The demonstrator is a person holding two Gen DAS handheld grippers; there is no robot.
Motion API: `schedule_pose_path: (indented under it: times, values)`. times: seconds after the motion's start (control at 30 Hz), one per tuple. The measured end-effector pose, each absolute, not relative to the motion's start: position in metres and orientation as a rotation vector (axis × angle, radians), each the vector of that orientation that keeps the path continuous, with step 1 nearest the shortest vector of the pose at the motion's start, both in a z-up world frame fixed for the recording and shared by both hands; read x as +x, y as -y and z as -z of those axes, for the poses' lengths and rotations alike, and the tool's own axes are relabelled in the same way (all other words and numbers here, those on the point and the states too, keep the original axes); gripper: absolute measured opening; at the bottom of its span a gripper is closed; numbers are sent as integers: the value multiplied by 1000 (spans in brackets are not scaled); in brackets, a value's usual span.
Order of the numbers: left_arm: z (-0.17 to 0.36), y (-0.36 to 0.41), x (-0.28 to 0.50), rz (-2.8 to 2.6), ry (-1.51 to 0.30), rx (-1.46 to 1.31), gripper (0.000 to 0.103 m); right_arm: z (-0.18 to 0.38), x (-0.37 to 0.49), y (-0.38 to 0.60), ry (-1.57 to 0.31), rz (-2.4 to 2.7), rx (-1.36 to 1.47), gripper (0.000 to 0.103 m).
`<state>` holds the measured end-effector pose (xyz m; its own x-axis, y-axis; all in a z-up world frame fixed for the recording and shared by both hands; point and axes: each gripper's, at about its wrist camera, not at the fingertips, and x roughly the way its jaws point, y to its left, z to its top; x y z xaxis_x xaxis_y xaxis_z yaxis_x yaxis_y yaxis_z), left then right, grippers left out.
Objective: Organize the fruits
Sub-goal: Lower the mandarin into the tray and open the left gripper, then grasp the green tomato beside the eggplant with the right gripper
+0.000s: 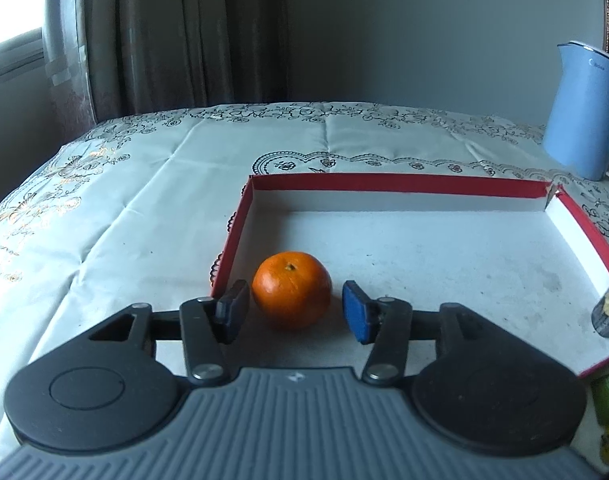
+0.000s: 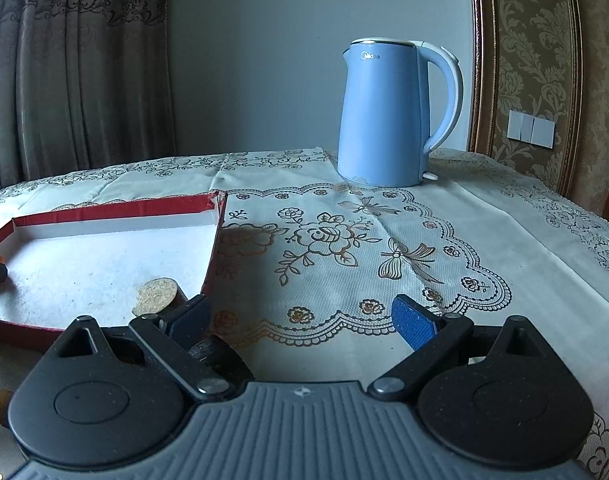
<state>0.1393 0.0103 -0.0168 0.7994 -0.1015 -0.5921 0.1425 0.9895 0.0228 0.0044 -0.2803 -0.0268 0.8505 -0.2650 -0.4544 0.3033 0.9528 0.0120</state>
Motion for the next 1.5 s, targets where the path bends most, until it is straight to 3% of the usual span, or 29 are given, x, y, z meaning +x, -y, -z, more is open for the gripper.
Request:
schedule_pose_path:
  times: [0.1,0.27,0.33,0.43,0.9,1.5]
  values:
    - [13,-11,129,122,-608,72,61,27,5,281,-467,300,84,98]
    - [4,-19,104,133,-563,52,62,27,5,280,-468,302,84,98]
    - [2,-19,90,109,-533,62,71,27,5,280,-468,303,86,98]
    - [0,-23,69,96,-496,66,75,28,5,281,-469,303,87,98]
    - [12,-45,-10,143,-530,-11,81,27,2,284,-468,305,107,98]
    - [37,-40,-28,166,-550,45,91,19,-55,299,-459,244,107,98]
